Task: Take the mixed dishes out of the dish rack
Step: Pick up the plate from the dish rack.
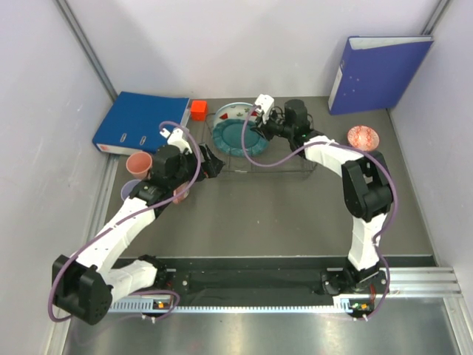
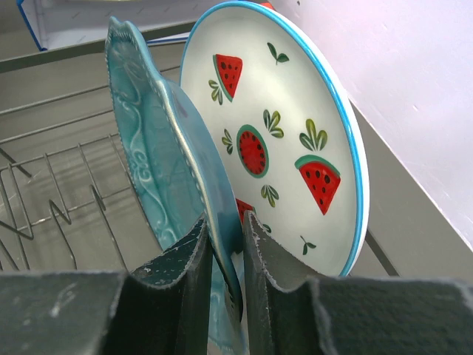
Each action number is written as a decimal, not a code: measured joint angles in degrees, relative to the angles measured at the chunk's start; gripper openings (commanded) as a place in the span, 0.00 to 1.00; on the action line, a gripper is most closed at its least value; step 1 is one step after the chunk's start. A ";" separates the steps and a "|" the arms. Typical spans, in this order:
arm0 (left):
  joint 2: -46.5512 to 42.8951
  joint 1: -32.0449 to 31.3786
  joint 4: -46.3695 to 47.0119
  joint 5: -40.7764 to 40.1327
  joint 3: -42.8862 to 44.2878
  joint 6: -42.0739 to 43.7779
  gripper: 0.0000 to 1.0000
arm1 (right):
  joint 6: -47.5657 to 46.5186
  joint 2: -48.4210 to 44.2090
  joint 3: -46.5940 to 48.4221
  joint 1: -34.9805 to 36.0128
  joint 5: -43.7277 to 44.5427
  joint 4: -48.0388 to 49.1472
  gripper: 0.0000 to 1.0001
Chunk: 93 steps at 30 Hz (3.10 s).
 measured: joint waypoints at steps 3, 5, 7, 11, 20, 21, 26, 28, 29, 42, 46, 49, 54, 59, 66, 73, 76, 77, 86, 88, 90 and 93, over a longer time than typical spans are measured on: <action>0.07 -0.15 0.11 -0.02 -0.59 0.00 0.99 | -0.20 -0.57 -1.05 0.22 0.52 0.94 0.00; 0.13 -0.22 0.24 -0.02 -0.76 0.00 0.99 | -0.55 -0.87 -1.40 0.31 0.76 1.01 0.00; 0.33 -0.24 0.26 -0.02 -0.83 0.00 0.99 | -0.87 -1.36 -1.99 0.42 1.07 1.27 0.00; 0.52 -0.24 0.28 -0.04 -0.85 0.00 0.99 | -1.70 -2.97 -3.45 0.68 2.23 0.76 0.00; 0.55 -0.26 0.26 -0.31 -0.85 0.07 0.99 | -2.75 -5.86 -3.98 0.52 3.41 -3.87 0.00; 0.55 -0.26 0.26 -0.46 -0.85 0.22 0.99 | -2.82 -5.99 -3.98 0.50 3.39 -4.11 0.00; 0.55 -0.26 0.24 -1.16 -0.85 0.46 0.99 | -2.80 -6.23 -4.00 0.24 3.34 -4.50 0.00; 0.57 -0.26 0.24 -1.53 -0.85 0.44 0.99 | -2.78 -6.27 -4.04 0.22 3.37 -4.48 0.00; 0.61 -0.26 0.26 -1.55 -0.85 0.44 0.99 | -2.78 -6.38 -4.33 0.20 3.37 -4.26 0.00; 2.97 -0.26 0.61 -1.73 -0.85 0.39 0.99 | -6.14 -15.06 -20.55 2.32 10.12 10.69 0.00; 3.50 -0.26 0.63 -1.73 -0.85 0.37 0.98 | -8.02 -15.50 -24.39 4.46 13.57 17.00 0.00; 3.50 -0.26 0.66 -1.75 -0.85 0.39 0.98 | -8.41 -15.50 -25.75 4.90 14.56 19.37 0.00; 3.50 -0.26 0.63 -2.10 -0.85 0.39 0.98 | -7.74 -15.69 -25.73 4.87 15.02 19.41 0.00; 3.50 -0.26 0.61 -2.82 -0.85 0.37 0.98 | -6.45 -16.37 -24.30 4.74 15.50 16.98 0.00; 3.50 -0.26 0.44 -3.76 -0.83 0.15 0.98 | -5.97 -19.63 -23.30 4.37 16.00 13.68 0.00; 4.00 -0.26 0.04 -4.46 -0.52 -0.92 0.99 | -5.99 -22.71 -23.26 4.00 16.26 12.15 0.00; 4.35 -0.26 -0.07 -4.83 -0.44 -1.20 0.98 | -5.29 -23.78 -22.93 3.50 16.26 11.50 0.00; 4.46 -0.26 -0.07 -4.96 -0.42 -1.33 0.98 | -4.94 -24.24 -22.91 3.26 16.24 11.30 0.00; 5.46 -0.26 -0.20 -5.01 0.66 -2.21 0.98 | -3.52 -27.30 -21.84 2.47 15.52 9.27 0.00; 5.49 -0.26 -0.20 -5.01 0.66 -2.38 0.98 | -3.04 -27.56 -21.84 2.47 14.78 9.09 0.00; 5.49 -0.26 -0.20 -4.98 0.66 -2.40 0.98 | -2.86 -27.61 -21.84 2.49 14.25 8.66 0.00; 5.49 -0.31 -0.17 -4.96 0.66 -2.47 0.98 | -2.84 -27.61 -21.84 2.49 13.84 7.54 0.00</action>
